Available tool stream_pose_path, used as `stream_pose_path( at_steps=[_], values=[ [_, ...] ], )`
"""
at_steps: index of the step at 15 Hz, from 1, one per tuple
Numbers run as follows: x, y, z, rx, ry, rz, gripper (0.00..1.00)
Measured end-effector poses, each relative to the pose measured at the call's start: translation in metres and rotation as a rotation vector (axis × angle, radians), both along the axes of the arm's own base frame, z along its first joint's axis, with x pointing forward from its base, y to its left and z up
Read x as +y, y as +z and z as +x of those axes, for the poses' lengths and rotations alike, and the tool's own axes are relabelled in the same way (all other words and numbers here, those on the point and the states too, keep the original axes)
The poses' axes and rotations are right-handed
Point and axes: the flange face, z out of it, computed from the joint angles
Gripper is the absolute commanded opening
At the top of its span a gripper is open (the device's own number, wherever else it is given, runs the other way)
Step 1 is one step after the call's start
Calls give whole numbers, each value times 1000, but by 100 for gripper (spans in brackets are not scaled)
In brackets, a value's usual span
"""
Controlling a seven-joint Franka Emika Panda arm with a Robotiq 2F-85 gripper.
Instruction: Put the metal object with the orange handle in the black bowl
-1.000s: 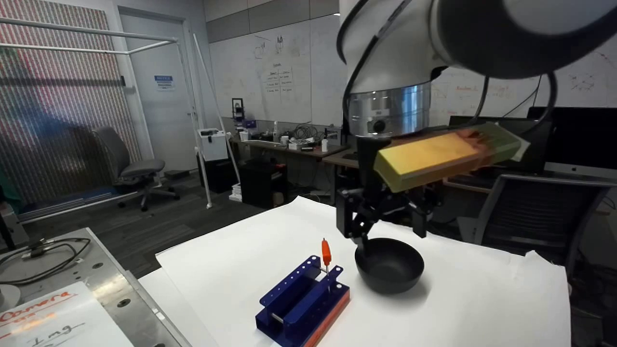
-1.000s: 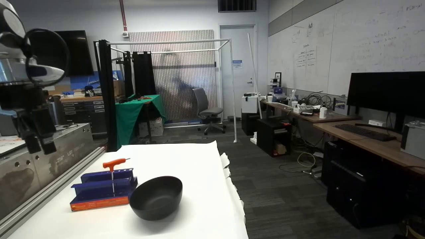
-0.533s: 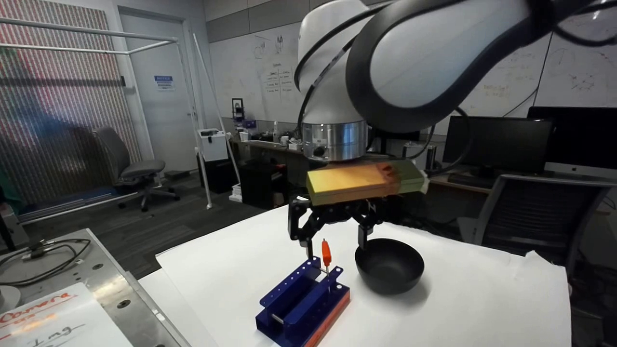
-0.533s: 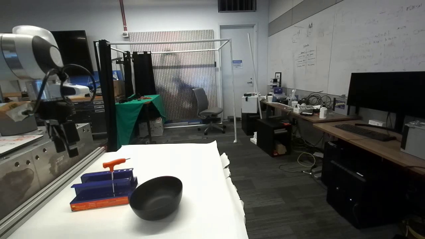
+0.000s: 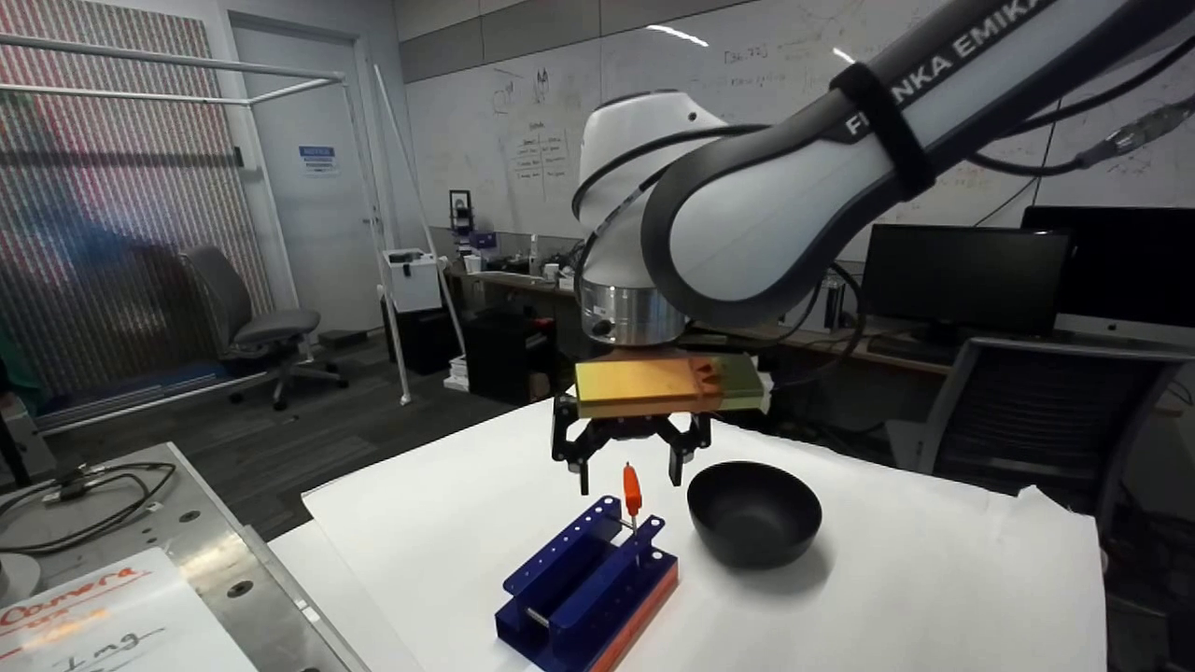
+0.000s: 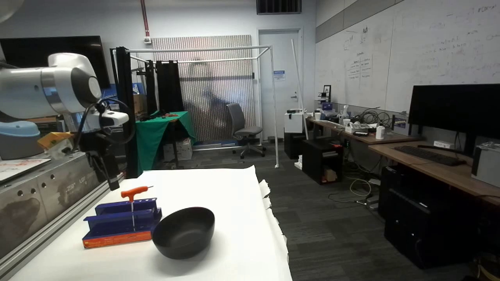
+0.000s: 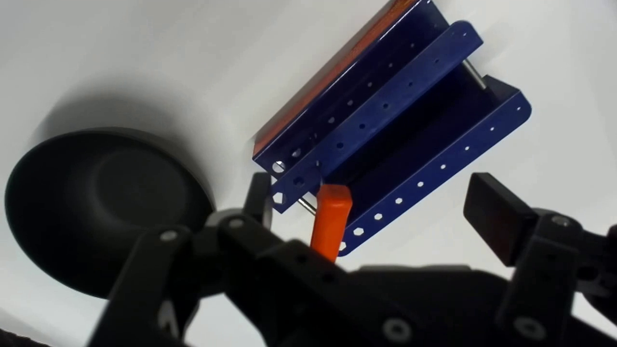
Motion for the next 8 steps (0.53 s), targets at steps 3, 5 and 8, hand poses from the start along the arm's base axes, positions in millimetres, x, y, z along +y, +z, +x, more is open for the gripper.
stream_pose_path(
  at_steps=[3,5,8],
  values=[
    [-15,-13,10,-25,-32,-14,100],
    [-21,-22,15,-45,-46,-16,100],
    [-28,-37,22,-75,-61,-14,73]
  ],
)
